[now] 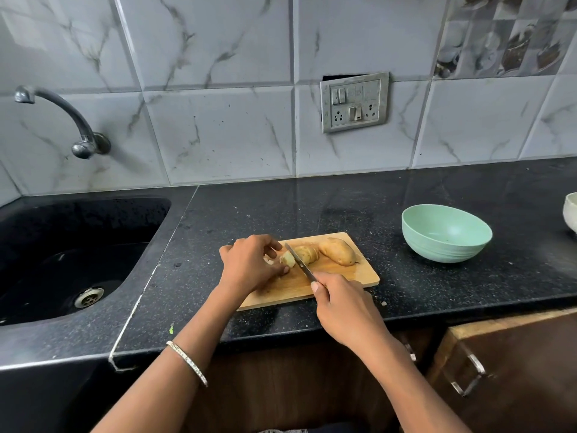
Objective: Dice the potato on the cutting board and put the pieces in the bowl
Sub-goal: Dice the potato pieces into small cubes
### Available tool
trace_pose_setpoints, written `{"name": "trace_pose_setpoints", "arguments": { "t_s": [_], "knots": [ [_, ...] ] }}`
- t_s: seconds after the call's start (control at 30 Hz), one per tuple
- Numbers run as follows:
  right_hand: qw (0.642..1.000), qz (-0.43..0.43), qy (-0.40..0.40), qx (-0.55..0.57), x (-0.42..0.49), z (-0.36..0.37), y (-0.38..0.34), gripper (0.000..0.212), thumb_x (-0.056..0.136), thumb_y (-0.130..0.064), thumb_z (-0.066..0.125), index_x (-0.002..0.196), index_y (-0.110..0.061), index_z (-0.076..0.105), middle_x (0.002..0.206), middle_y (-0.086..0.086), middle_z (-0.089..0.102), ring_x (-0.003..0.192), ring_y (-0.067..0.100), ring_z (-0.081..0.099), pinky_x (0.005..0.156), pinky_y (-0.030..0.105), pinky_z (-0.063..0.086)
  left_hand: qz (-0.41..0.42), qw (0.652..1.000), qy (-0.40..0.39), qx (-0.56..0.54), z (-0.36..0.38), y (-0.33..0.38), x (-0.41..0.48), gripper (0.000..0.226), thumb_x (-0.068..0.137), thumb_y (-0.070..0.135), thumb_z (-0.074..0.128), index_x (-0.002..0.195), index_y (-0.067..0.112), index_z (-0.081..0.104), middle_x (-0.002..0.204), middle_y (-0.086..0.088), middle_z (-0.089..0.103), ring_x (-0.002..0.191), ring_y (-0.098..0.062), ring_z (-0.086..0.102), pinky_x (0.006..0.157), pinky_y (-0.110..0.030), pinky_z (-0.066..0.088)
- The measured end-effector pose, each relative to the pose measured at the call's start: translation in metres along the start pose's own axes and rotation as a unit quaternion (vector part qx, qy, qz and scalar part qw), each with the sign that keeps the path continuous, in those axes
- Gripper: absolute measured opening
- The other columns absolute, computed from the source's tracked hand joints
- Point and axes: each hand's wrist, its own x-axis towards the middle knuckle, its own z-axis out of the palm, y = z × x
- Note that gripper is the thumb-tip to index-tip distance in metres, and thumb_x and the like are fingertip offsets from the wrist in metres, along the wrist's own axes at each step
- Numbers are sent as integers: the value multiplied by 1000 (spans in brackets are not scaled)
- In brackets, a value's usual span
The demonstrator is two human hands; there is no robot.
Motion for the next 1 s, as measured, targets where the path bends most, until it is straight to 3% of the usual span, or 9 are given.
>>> {"name": "trace_pose_setpoints", "arguments": {
  "t_s": [0.27,0.4,0.5,0.6,0.77,0.9,1.0],
  "knots": [
    [1000,-13,-8,-26,-3,3,-12,29,108,-37,35,120,-26,59,100,-1,60,91,23,58,69,36,43,-44,998,-18,-31,-4,3,-1,31,70,41,84,96,36,70,73,21,68,95,-5,60,83,-35,25],
    [999,-21,-10,-37,-4,3,-13,35,108,-35,35,137,-27,54,119,3,65,111,28,60,74,34,42,-63,996,-24,-53,-4,3,0,29,68,41,86,92,35,70,74,19,71,96,-4,61,84,-35,26],
    [1000,-14,-2,-15,-2,2,-10,41,107,-37,36,146,-32,48,124,1,65,115,28,59,81,37,46,-62,996,-35,-45,-6,3,0,31,67,44,86,92,37,68,76,20,70,98,-5,60,82,-36,26],
    [999,-13,23,28,1,-1,-5,43,107,-41,34,148,-35,46,118,-2,67,110,26,61,88,41,52,-60,997,-32,-43,-8,3,-1,33,66,48,85,92,38,68,77,21,69,99,-7,59,81,-36,24],
    [998,-33,0,52,1,-1,-10,35,107,-40,32,133,-36,56,91,-4,65,92,21,65,83,39,54,-41,998,-10,-36,-6,4,-4,28,69,47,83,91,36,70,78,21,70,96,-3,60,80,-36,23],
    [998,-28,-4,52,1,4,-13,31,107,-41,33,126,-35,58,90,-3,65,86,20,66,80,42,57,-32,999,5,-27,-5,4,-6,25,71,46,82,90,35,71,80,20,71,94,-2,61,78,-35,21],
    [999,-23,-6,44,2,7,-14,33,107,-40,33,131,-37,55,98,-1,65,90,24,65,76,41,57,-32,999,4,-22,-5,4,-5,24,71,46,82,92,36,72,81,21,71,94,-3,60,78,-35,21]
  ]
}}
